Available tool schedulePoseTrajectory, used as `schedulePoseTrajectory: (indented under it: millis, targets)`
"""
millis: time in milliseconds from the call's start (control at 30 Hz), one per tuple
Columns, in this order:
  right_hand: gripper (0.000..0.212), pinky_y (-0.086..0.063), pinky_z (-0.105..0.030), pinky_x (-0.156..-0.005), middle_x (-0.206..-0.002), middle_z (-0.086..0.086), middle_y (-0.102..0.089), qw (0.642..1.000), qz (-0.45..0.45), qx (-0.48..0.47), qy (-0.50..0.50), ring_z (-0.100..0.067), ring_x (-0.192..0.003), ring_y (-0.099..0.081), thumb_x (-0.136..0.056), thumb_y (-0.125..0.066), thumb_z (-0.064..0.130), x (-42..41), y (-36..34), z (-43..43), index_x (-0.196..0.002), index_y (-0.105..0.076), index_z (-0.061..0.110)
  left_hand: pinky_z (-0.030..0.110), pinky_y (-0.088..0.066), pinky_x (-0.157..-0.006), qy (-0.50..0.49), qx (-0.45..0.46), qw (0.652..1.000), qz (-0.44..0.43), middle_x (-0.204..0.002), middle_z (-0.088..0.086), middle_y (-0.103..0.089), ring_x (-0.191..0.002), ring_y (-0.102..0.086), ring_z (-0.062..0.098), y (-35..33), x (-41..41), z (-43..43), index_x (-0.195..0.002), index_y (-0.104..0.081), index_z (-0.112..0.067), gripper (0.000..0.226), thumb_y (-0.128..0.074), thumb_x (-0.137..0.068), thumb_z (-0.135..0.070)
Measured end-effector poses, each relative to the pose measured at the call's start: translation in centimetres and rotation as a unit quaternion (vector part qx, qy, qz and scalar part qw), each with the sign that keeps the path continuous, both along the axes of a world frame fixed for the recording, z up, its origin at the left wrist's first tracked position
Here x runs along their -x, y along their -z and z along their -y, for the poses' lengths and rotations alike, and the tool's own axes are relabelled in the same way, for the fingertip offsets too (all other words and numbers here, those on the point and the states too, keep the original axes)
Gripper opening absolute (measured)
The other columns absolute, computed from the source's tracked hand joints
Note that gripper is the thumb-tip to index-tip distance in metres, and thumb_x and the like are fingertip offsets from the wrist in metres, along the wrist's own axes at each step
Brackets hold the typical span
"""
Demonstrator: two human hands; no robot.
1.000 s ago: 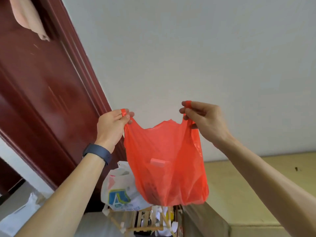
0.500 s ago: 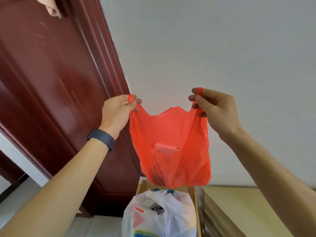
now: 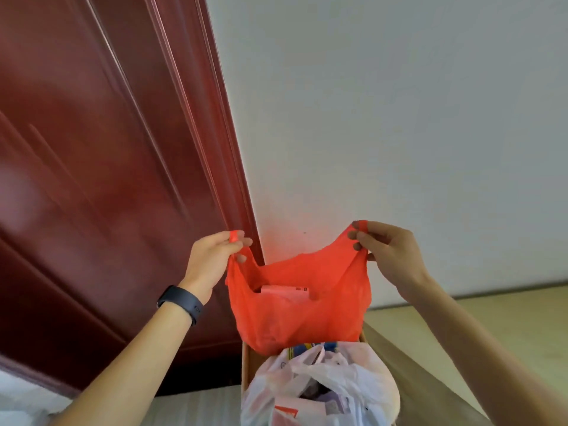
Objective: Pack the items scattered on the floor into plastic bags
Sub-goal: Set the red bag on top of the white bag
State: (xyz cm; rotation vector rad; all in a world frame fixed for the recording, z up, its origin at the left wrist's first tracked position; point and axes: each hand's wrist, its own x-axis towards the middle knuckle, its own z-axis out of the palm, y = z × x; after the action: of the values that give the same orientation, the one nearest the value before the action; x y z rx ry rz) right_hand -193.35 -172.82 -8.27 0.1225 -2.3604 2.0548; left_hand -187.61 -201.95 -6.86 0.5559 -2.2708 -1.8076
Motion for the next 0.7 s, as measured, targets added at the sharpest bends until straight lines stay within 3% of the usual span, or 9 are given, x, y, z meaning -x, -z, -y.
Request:
schedulePoseTrajectory:
  millis: [100, 233, 400, 500, 567, 633, 700]
  targets:
    - [0.022, -0.058, -0.035, -0.08, -0.088, 0.002, -0.077, 1.0, -0.002, -0.003, 0.019, -0.012, -0.077, -0.068, -0.094, -0.059, 0.003, 0.2, -0.5, 0.6, -0.1, -0.074, 0.019, 0.028, -0.054, -0.066, -0.001, -0.035, 0.999, -0.012, -0.097, 0.005, -0.076, -0.069, -0.067, 0.019, 0.2, 0.8, 2.1, -0.108, -0.072, -0.011, 0.021, -0.06, -0.091, -0.005]
    - [0.02, -0.057, -0.029, -0.075, -0.086, 0.003, -0.077, 0.999, -0.025, 0.012, 0.042, -0.01, -0.073, -0.067, -0.093, -0.06, 0.002, 1.4, -1.5, 1.6, -0.103, -0.073, 0.014, 0.02, -0.054, -0.059, 0.018, -0.046, 0.998, -0.029, -0.093, 0.006, -0.076, -0.065, -0.067, 0.017, -1.0, 1.4, 3.8, -0.106, -0.072, -0.008, 0.02, -0.057, -0.092, -0.007]
    - [0.021, -0.055, -0.028, -0.074, -0.087, 0.008, -0.076, 0.998, -0.011, -0.063, 0.027, -0.008, -0.071, -0.069, -0.093, -0.058, 0.009, 3.6, 0.8, 3.9, -0.105, -0.073, 0.018, 0.028, -0.056, -0.068, 0.119, 0.04, 0.992, 0.022, -0.096, 0.004, -0.076, -0.07, -0.069, 0.018, 1.3, 1.9, 3.4, -0.113, -0.069, -0.012, 0.021, -0.057, -0.096, -0.013]
    - [0.013, -0.054, -0.037, -0.081, -0.084, 0.01, -0.075, 0.99, 0.001, -0.143, 0.002, -0.012, -0.078, -0.072, -0.091, -0.06, 0.022, 3.0, 3.6, 4.4, -0.091, -0.074, 0.023, 0.03, -0.052, -0.076, 0.086, -0.008, 0.996, 0.012, -0.102, 0.005, -0.074, -0.081, -0.068, 0.015, 4.8, 2.0, 3.4, -0.12, -0.063, -0.016, 0.026, -0.062, -0.094, -0.018]
    - [0.008, -0.053, -0.037, -0.084, -0.089, 0.012, -0.074, 0.986, 0.0, -0.167, 0.012, -0.011, -0.089, -0.07, -0.091, -0.065, 0.031, 1.7, 5.2, 3.9, -0.093, -0.071, 0.027, 0.028, -0.048, -0.082, 0.035, -0.02, 0.999, -0.013, -0.107, 0.003, -0.07, -0.092, -0.066, 0.014, 7.3, 1.5, 3.8, -0.12, -0.058, -0.018, 0.035, -0.069, -0.089, -0.03]
    - [0.027, -0.051, -0.027, -0.087, -0.116, 0.017, -0.066, 0.988, -0.004, -0.146, 0.041, -0.004, -0.106, -0.062, -0.088, -0.072, 0.039, 0.1, 6.9, 3.0, -0.114, -0.063, 0.034, 0.023, -0.047, -0.085, -0.031, -0.007, 0.998, -0.053, -0.116, 0.0, -0.061, -0.105, -0.061, 0.015, 9.9, 0.1, 4.4, -0.119, -0.049, -0.019, 0.054, -0.074, -0.079, -0.046]
    - [0.076, -0.042, -0.027, -0.101, -0.149, 0.009, -0.037, 0.985, -0.027, -0.161, 0.054, -0.006, -0.13, -0.045, -0.078, -0.08, 0.05, -1.5, 8.9, 2.0, -0.142, -0.041, 0.035, 0.024, -0.042, -0.096, -0.036, 0.023, 0.997, -0.061, -0.133, -0.003, -0.048, -0.119, -0.051, 0.011, 12.8, -1.5, 5.0, -0.131, -0.038, -0.027, 0.08, -0.074, -0.069, -0.06]
